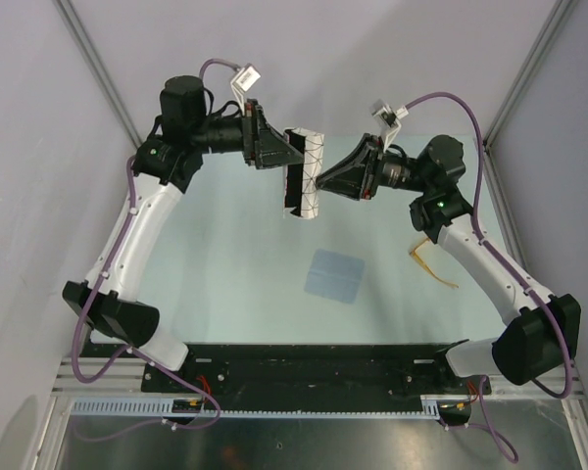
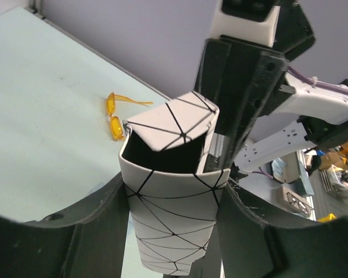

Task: Organize the sunglasses
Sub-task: Open the sunglasses case.

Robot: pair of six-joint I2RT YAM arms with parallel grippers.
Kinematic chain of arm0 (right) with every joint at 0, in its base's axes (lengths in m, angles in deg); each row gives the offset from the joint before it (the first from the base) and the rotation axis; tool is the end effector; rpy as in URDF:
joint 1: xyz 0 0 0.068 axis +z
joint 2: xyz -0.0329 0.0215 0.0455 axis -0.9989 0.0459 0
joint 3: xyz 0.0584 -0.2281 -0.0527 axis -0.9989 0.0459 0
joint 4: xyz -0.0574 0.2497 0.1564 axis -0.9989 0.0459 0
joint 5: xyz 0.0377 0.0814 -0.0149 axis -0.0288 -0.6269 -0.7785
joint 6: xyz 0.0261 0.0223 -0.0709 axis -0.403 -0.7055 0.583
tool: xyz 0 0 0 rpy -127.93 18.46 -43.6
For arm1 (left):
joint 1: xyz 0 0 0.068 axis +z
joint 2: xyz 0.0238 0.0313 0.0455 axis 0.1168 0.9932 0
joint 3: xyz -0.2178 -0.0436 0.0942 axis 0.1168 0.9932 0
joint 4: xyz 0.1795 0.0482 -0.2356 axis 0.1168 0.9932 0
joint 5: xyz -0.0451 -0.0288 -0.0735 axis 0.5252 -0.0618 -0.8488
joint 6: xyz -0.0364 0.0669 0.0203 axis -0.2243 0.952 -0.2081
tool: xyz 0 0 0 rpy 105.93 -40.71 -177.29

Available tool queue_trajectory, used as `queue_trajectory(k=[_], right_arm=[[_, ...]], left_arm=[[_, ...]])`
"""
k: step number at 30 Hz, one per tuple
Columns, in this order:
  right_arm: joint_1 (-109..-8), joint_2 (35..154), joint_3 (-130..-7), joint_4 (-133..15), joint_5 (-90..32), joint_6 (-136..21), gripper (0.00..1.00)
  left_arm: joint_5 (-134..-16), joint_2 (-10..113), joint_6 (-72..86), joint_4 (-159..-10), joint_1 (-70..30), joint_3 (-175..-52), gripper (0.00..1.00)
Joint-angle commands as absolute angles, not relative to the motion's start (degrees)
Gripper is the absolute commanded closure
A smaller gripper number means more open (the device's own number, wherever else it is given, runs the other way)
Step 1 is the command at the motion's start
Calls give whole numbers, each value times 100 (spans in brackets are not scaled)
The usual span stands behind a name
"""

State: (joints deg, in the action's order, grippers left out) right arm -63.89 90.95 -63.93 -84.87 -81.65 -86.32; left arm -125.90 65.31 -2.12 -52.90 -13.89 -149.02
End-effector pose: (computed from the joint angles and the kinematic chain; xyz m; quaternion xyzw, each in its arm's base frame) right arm 0.3105 0.1986 0.4019 -0.3498 0.5442 0.6012 0.4691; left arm 0.3326 -0.1869 0.4689 0.3126 0.6733 -0.5506 0.3817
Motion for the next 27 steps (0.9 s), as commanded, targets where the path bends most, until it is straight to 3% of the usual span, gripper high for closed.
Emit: queue_trajectory(k=[1,3,6,17,27], right_arm=[[-6391,9034,-6632,-8401,-7729,-8420,52],[-6382,8972,-6631,-8180,-7421,-8105,26],[-6320,8902,-6632,-7767,-7025,-7814,17],[-5750,9209,-6772,-6141,-4136,-6601,14],[-5389,9858,-6772,-5973,-3386,-6537,16]], left_arm=[[-12510,6272,-158,-5407,-1386,-14837,72],[-12379,6236,-131,-5416,-1386,-14776,72],[-12282,6201,-149,-5407,-1377,-14740,73],[-11070,6315,-491,-5407,-1386,-14100,72],[-10734,6526,-588,-5407,-1377,-13659,73]])
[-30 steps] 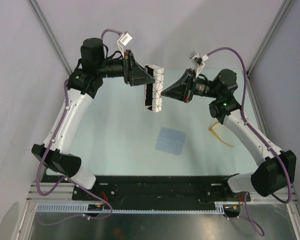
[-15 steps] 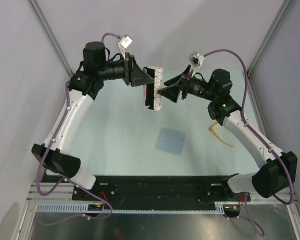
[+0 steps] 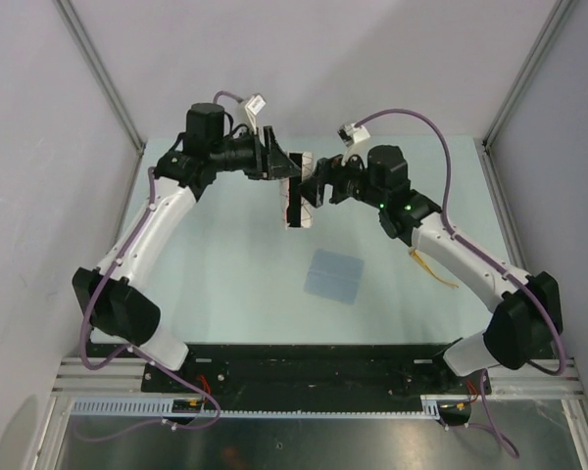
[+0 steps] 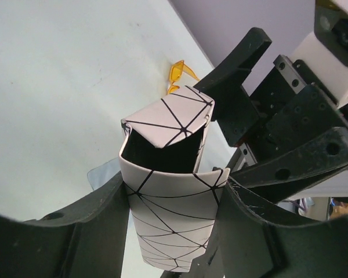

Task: Organize the sunglasses
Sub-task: Open the sunglasses case.

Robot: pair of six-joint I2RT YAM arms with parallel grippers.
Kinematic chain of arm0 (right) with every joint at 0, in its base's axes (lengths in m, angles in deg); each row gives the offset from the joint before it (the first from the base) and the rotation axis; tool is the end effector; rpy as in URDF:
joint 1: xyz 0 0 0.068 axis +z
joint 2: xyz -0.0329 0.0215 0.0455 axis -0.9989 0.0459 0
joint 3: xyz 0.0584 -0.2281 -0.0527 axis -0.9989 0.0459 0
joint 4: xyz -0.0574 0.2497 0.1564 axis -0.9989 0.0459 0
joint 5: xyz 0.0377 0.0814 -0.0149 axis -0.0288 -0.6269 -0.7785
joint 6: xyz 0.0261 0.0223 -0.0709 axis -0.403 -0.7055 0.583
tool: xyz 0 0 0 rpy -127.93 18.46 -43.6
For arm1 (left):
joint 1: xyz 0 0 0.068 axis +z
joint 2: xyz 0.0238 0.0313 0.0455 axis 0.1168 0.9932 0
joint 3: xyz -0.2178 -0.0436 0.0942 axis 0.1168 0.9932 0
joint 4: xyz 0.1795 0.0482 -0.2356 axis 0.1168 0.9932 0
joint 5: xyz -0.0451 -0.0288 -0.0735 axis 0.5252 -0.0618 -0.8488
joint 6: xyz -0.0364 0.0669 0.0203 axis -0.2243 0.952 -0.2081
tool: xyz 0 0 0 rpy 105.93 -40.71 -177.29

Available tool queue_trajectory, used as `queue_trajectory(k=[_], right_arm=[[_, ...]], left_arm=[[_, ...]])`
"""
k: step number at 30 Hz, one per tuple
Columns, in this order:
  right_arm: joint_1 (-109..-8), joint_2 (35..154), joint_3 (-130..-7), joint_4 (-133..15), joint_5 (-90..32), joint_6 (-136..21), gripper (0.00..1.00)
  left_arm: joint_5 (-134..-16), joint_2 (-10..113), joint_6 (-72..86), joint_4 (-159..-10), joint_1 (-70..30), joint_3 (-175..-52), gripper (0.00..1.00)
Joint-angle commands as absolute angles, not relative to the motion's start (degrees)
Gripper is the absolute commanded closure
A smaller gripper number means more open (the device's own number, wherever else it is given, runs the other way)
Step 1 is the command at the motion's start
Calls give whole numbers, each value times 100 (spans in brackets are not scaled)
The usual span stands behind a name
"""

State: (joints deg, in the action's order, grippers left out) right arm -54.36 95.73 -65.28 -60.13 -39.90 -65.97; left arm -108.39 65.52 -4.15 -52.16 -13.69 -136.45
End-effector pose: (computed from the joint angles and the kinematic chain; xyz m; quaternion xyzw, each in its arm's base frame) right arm 0.3395 0.2456 0.3305 -0.2155 0.7276 0.3727 0.5340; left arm 0.3689 -0.1849 0.3783 0.1760 0.7919 -0.4623 0.3581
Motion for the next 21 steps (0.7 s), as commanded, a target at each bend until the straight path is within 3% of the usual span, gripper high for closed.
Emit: queue_trajectory(k=[1,6,13,21], right_arm=[[-5415,9912,-6772,-5973,-3394,-6573,17],[-5450,10237,-6772,-5876,-3324,-6696,28],[-5819,10790,-6781,-6201,-4140,-7197,53],[-5881,11415,-6947,-5719,-4001,-7083,58]], left_arm=[[-10743,6561,-606,-5407,-1377,-13651,74],[-10734,6649,-588,-5407,-1377,-13563,74],[-10612,7150,-457,-5416,-1377,-13492,74],[-10629,8238,-430,-5574,-1377,-13448,76]])
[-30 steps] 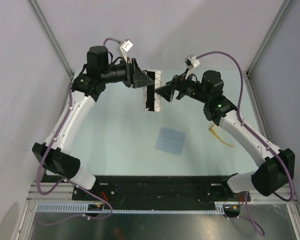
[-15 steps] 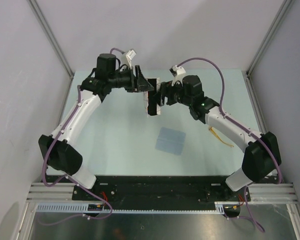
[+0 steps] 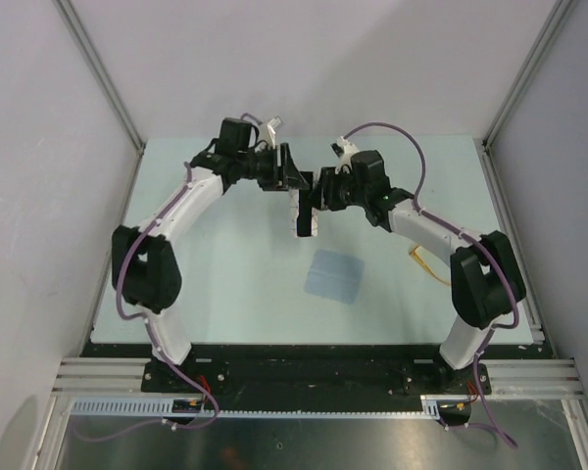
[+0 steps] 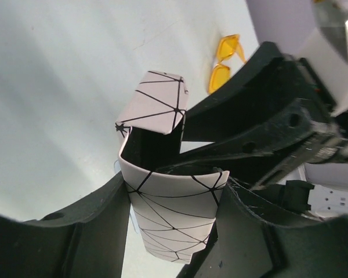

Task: Organize the sunglasses
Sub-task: Open the sunglasses case.

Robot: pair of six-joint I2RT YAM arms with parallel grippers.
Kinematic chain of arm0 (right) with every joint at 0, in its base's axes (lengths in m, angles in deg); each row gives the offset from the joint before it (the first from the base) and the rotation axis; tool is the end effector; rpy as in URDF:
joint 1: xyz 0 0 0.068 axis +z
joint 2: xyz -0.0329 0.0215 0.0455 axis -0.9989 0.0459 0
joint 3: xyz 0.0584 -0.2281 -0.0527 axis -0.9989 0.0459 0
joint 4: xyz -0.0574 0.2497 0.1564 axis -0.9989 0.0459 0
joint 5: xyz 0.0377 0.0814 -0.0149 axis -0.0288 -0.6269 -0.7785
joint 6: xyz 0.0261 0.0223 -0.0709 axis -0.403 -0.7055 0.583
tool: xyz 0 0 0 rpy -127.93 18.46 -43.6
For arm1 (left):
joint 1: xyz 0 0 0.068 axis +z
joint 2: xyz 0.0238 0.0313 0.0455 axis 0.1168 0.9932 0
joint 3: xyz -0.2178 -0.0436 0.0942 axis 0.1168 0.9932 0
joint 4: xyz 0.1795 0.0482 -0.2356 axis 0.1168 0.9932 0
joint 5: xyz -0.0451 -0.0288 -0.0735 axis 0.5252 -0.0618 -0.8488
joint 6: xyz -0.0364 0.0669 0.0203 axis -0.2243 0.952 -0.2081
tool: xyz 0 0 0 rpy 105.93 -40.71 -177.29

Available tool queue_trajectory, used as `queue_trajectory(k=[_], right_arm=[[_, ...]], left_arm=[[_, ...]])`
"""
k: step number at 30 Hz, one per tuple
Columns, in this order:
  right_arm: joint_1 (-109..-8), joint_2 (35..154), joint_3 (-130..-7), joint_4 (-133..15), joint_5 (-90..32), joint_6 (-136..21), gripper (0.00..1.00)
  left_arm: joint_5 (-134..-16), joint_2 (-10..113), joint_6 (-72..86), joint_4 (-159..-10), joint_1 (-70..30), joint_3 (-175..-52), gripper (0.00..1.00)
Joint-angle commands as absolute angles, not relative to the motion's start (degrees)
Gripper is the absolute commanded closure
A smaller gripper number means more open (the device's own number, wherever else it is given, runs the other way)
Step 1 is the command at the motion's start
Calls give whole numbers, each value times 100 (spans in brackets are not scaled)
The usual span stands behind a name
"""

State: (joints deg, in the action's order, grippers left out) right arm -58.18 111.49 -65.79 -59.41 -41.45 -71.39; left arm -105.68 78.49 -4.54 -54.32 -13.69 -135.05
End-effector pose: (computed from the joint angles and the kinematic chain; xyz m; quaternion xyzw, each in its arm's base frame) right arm 0.3925 0.2453 0.2165 -0.1514 0.8229 0.3548 0.4171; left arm 0.4191 -0.2010 0.2769 0.1293 0.8478 -0.4316 0.2798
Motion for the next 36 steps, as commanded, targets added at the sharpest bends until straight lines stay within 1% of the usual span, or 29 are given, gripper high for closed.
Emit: queue_trajectory(k=[1,6,7,11,14,21,26,32,36], right_arm=[[-5872,11485,-6974,-5657,-3940,-7040,58],[-5776,11977,-7141,-5077,-3422,-6776,57],[-5758,12030,-7141,-5042,-3377,-6749,56],[-5688,12338,-7238,-4963,-3298,-6653,52],[-5609,12575,-7405,-4918,-3316,-6617,50],[-5556,12857,-7598,-4910,-3377,-6688,51],[-5503,12839,-7651,-4953,-3368,-6766,50],[-5380,13050,-7897,-4831,-3395,-6758,49],[-5301,13059,-8011,-4786,-3394,-6749,48]], left_arm=[[-10655,8327,-430,-5661,-1377,-13422,76],[-11463,9012,-587,-6277,-1368,-13237,76],[-11507,9266,-632,-6303,-1359,-13255,77],[-11411,9611,-545,-6330,-1289,-13281,76],[-11613,9848,-588,-6330,-1140,-13290,76],[-11973,9796,-597,-6330,-938,-13062,77],[-11878,9594,-562,-6339,-745,-13062,77],[-12026,9602,-562,-6339,-595,-13035,75],[-12508,9576,-658,-6365,-595,-12974,76]])
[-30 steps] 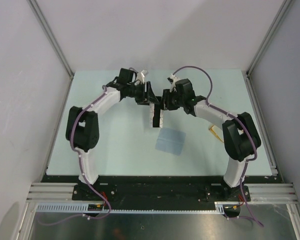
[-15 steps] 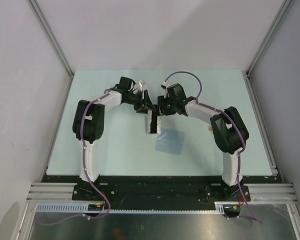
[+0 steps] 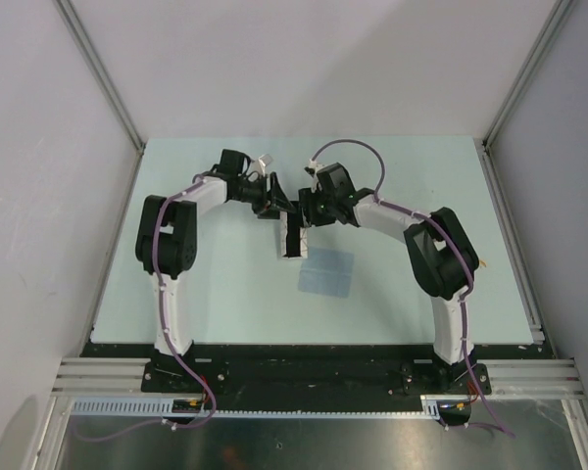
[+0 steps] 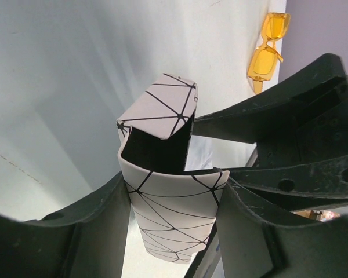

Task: Organize the sunglasses
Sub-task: Open the sunglasses case.

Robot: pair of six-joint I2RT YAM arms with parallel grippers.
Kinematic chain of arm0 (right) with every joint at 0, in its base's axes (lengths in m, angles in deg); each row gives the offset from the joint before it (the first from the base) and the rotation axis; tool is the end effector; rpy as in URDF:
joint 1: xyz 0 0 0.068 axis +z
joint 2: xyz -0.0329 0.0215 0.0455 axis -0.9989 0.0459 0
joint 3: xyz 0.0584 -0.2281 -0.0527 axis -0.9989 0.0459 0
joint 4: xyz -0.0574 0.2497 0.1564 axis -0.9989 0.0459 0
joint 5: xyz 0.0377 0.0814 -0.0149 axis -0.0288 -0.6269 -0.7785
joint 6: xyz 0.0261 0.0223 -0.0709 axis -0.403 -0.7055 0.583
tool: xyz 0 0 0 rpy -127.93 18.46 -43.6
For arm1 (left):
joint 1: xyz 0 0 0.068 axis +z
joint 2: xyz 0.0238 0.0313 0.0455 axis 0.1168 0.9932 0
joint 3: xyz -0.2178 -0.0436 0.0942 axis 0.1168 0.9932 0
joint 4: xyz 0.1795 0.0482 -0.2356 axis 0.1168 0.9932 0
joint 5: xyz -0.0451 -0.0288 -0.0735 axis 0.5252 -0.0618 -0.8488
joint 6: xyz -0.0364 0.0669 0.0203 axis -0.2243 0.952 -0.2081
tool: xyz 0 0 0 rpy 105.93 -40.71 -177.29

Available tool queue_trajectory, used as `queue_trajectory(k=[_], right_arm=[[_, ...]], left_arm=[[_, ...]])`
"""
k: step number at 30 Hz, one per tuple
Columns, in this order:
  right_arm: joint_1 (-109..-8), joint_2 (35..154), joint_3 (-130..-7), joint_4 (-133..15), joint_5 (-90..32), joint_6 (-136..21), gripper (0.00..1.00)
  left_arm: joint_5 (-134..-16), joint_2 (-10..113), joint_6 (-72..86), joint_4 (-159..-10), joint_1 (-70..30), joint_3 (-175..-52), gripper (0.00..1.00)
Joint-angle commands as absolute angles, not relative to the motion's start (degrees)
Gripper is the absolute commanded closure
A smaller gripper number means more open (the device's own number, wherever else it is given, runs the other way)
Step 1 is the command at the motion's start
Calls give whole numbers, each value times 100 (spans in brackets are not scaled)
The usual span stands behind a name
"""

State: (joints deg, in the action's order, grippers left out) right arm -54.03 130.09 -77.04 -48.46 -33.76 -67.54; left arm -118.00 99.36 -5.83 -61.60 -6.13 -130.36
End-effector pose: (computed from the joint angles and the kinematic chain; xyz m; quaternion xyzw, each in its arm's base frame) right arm 0.4098 0.2863 0.1201 -0.1701 0.8986 0.2545 0.3144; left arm 0.4589 -0.1585 0.0976 0.0422 0.8698 -0.4760 0.1228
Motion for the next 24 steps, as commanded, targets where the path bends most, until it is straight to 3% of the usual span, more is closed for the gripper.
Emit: queue_trajectory(k=[1,12,24], right_arm=[[-5283,13059,-8046,-4778,-3412,-6767,48],[-5160,13226,-8354,-4655,-3535,-6846,48],[-5011,13911,-8916,-4154,-3236,-6670,48]], left_arm=[[-12571,9550,-676,-6356,-586,-12982,76],[-12975,9163,-694,-6383,-234,-12825,76],[-12520,9260,-421,-6391,-164,-12192,75]])
